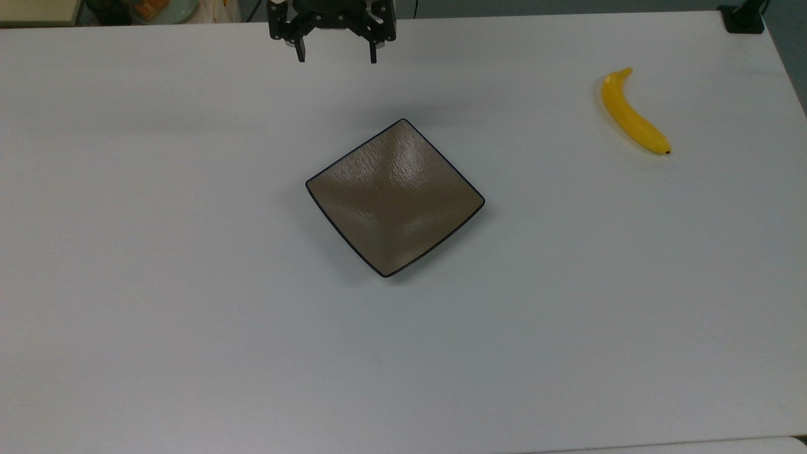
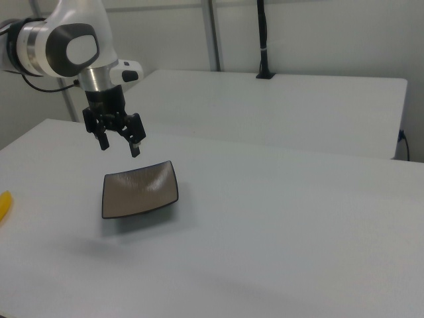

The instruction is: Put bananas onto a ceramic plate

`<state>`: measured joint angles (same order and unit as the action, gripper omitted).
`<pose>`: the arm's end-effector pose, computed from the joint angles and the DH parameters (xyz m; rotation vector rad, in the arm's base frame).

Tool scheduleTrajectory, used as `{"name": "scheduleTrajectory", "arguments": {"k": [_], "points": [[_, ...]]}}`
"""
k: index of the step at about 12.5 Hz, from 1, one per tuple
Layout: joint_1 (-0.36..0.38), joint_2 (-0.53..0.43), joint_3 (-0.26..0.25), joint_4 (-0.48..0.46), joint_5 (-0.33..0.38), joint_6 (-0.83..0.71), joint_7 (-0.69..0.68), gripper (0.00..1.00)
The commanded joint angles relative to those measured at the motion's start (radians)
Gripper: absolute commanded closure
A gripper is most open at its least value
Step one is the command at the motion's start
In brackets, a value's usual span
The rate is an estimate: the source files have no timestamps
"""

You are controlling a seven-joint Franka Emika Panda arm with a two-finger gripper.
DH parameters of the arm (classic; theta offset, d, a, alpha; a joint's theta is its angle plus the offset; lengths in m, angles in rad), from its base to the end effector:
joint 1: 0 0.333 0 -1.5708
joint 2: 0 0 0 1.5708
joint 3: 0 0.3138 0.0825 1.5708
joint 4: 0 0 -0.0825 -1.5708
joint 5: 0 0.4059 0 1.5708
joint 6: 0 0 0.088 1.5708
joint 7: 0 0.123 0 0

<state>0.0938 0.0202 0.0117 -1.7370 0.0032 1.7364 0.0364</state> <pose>0.5851 0.0623 0.5261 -3.1377 -0.1076 0.0329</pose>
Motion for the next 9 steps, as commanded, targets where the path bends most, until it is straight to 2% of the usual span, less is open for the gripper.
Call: {"name": "scheduleTrajectory", "arguments": {"k": [1,9], "points": [[0.011,-0.036,-0.015,-0.03,0.02,-0.014,-0.009,0.0],[0.024,-0.029,-0.016,-0.03,0.015,-0.031,-0.01,0.0]]}}
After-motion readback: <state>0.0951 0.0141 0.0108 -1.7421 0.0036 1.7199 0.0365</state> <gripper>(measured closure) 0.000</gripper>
